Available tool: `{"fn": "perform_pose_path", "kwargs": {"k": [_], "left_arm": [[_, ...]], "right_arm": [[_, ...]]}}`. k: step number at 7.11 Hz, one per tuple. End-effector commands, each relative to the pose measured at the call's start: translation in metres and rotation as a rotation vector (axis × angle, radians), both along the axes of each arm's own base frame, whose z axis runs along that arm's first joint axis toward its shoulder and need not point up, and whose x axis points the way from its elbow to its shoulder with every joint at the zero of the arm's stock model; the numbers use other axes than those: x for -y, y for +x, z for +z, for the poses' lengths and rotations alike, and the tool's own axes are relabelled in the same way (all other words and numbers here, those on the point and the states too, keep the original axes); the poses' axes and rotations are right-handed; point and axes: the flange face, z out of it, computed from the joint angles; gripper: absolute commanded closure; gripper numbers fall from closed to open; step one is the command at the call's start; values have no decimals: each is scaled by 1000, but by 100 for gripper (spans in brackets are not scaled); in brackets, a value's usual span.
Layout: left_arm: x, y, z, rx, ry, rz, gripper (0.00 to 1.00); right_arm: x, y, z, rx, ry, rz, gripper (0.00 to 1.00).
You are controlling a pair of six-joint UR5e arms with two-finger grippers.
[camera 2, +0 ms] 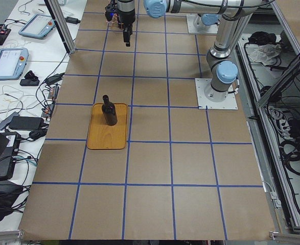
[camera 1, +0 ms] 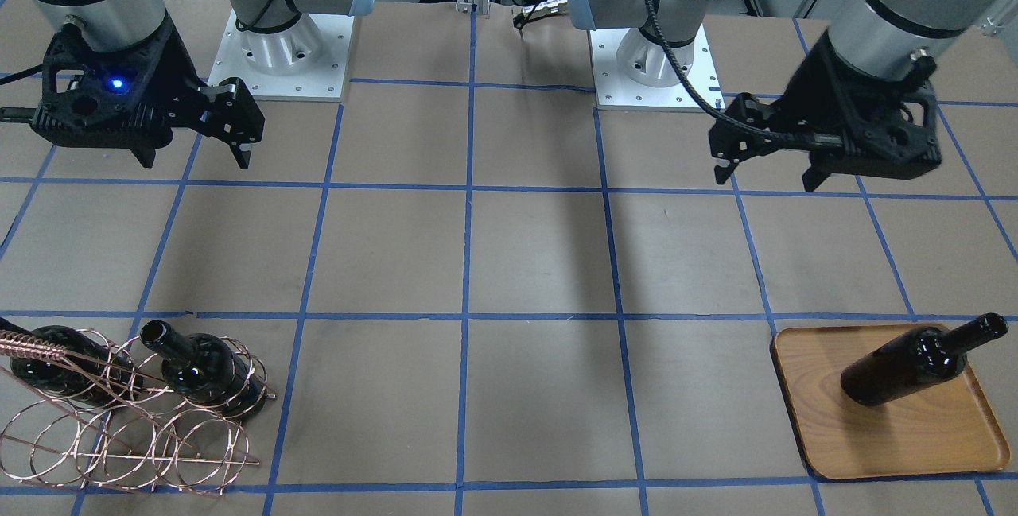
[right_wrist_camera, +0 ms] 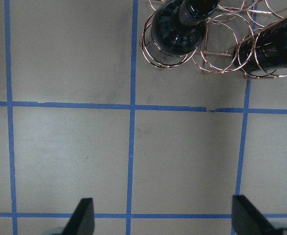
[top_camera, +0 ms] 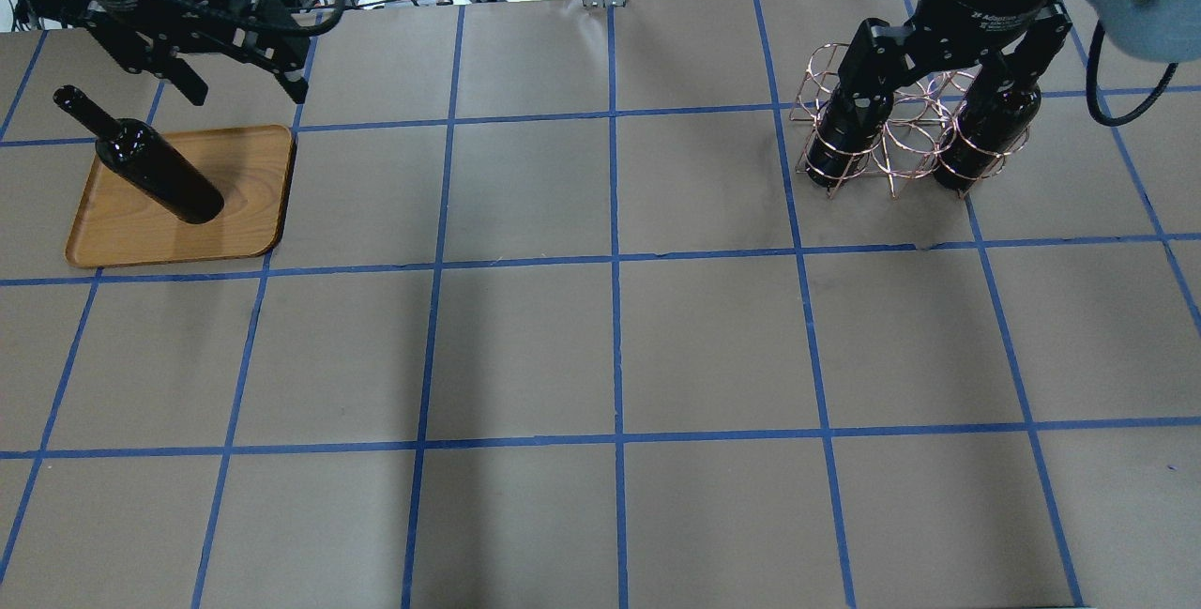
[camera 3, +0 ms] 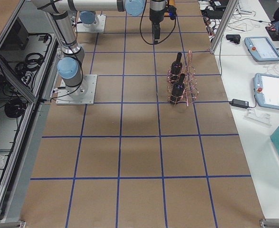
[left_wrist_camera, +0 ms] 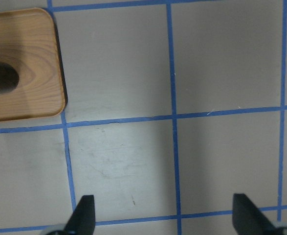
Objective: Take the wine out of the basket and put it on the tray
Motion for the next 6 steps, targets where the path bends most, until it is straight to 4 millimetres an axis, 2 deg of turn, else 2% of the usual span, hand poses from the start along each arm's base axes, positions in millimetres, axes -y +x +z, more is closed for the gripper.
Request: {"fn": "perform_pose_path", "kwargs": {"k": [1,2,3,5,6], "left_arm": [[-31,-65,15,7,-29,-34,0],[-38,-67,24,24,-52,-41,0],[-37,-60,34,20,-100,-29,0],[-38,-58,30,14,-99,-26,0],[-50,-58,23,15,-82,-29,0]], "right_arm": [[0,1,0,14,0,-5,0],[0,1,0,12,1,-4,0],[0,1,0,12,2,0,0],[0,2,0,12,2,1,0],[0,2,0,12,2,1,0]]}}
